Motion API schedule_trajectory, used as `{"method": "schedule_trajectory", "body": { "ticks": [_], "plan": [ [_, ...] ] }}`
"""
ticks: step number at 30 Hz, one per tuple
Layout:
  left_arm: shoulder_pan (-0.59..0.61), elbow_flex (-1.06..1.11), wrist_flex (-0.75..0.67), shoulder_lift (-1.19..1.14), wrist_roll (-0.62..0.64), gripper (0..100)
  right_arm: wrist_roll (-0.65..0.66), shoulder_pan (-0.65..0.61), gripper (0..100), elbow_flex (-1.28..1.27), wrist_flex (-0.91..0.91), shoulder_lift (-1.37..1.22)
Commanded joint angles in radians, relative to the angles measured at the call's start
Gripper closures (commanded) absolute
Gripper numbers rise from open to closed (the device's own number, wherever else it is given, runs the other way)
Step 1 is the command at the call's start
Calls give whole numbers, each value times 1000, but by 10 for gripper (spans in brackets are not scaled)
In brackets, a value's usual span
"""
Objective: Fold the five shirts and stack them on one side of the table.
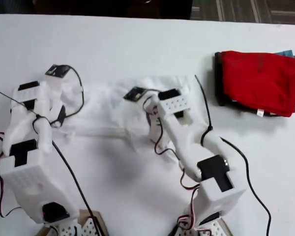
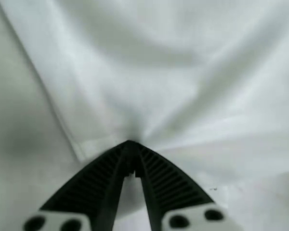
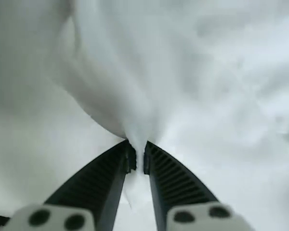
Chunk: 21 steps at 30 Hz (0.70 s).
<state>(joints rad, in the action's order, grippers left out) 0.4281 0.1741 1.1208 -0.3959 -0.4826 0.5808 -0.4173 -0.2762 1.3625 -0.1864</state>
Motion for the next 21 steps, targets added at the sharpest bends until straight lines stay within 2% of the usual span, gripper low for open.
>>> {"method": "schedule_trajectory", "body": {
  "ticks": [1,13,15,19,21],
  "plan": [
    [21,4,-44,-2,9,973,6,4,974,89,87,-1],
    [21,4,-44,-2,9,973,6,-160,963,87,154,-1],
    [21,4,-44,-2,9,973,6,-183,913,87,154,-1],
    [21,4,-44,-2,9,973,6,-222,750,57,148,-1],
    [21,4,-44,-2,9,973,6,-248,715,18,145,-1]
  ]
}}
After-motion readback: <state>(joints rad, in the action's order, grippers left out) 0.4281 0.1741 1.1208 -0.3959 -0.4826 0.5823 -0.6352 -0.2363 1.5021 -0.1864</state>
